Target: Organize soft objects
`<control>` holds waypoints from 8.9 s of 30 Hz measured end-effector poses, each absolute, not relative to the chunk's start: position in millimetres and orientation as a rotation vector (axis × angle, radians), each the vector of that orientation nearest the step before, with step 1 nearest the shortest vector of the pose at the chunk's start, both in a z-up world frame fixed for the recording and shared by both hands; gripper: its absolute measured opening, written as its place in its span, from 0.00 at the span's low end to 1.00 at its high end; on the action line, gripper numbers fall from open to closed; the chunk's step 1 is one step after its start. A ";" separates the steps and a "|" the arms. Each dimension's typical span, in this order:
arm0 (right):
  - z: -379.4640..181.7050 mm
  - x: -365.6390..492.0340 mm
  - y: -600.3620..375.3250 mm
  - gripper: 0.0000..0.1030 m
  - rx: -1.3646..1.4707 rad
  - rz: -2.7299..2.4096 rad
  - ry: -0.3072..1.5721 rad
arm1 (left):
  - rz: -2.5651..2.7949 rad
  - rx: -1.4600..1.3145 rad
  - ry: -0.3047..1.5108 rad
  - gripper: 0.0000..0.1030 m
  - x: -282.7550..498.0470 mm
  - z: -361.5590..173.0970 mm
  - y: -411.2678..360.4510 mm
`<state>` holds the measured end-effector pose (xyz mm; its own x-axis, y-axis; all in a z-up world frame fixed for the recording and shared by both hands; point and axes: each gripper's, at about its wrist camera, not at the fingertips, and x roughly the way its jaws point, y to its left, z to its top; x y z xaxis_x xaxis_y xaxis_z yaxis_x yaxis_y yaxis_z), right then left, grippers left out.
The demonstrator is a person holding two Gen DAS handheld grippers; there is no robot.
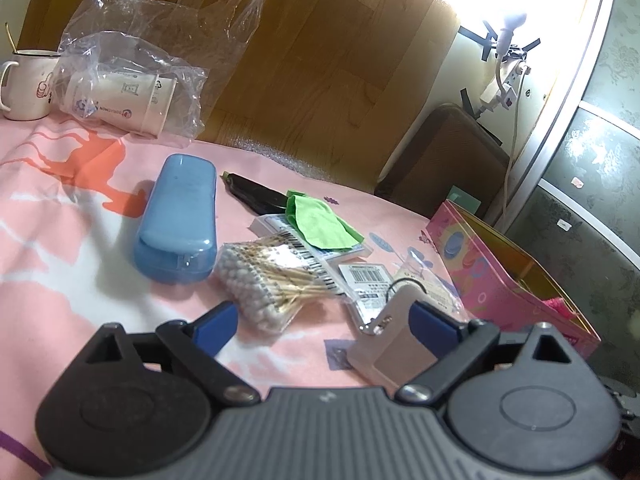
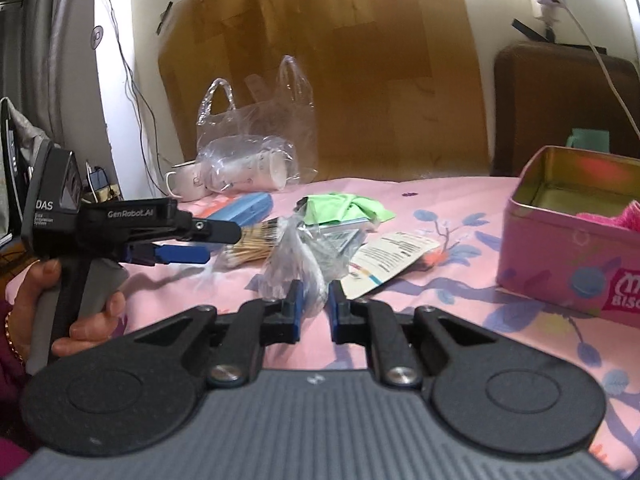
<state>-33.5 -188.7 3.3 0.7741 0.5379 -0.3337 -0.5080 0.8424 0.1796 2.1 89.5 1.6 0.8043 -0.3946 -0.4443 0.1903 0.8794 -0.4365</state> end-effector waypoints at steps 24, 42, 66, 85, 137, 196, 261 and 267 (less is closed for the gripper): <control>1.6 -49.4 -157.1 0.32 -0.017 0.651 0.402 | -0.344 -0.453 0.542 0.96 1.0 -0.4 99.7; -0.4 -53.7 -185.7 0.48 0.079 0.588 0.462 | -0.371 -0.487 0.556 0.97 3.3 -3.1 104.0; -34.1 -13.8 -199.7 0.24 0.536 0.768 0.710 | -0.465 -0.478 0.700 0.68 -16.5 -7.1 74.9; 36.2 -11.7 -344.5 0.22 0.560 0.346 0.265 | -0.827 -0.306 0.619 0.66 81.4 92.0 -114.8; -18.2 -5.7 -182.6 0.40 0.171 0.357 0.492 | -0.180 -0.118 0.640 0.84 -7.0 9.2 54.7; -19.7 -13.8 -175.2 0.49 0.128 0.339 0.460 | -0.195 -0.146 0.593 0.93 -13.5 13.8 60.7; -20.8 -52.7 -172.7 0.60 0.176 0.499 0.530 | -0.362 -0.299 0.668 0.90 -16.8 14.2 58.9; -24.4 -54.8 -179.6 0.60 0.244 0.529 0.525 | -0.460 -0.411 0.792 0.80 -13.9 11.9 46.2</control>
<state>-54.8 -179.6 -24.4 0.7362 0.5376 -0.4112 -0.4159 0.8386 0.3518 -13.9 46.2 11.9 0.6147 -0.5363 -0.5784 0.2375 0.8251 -0.5127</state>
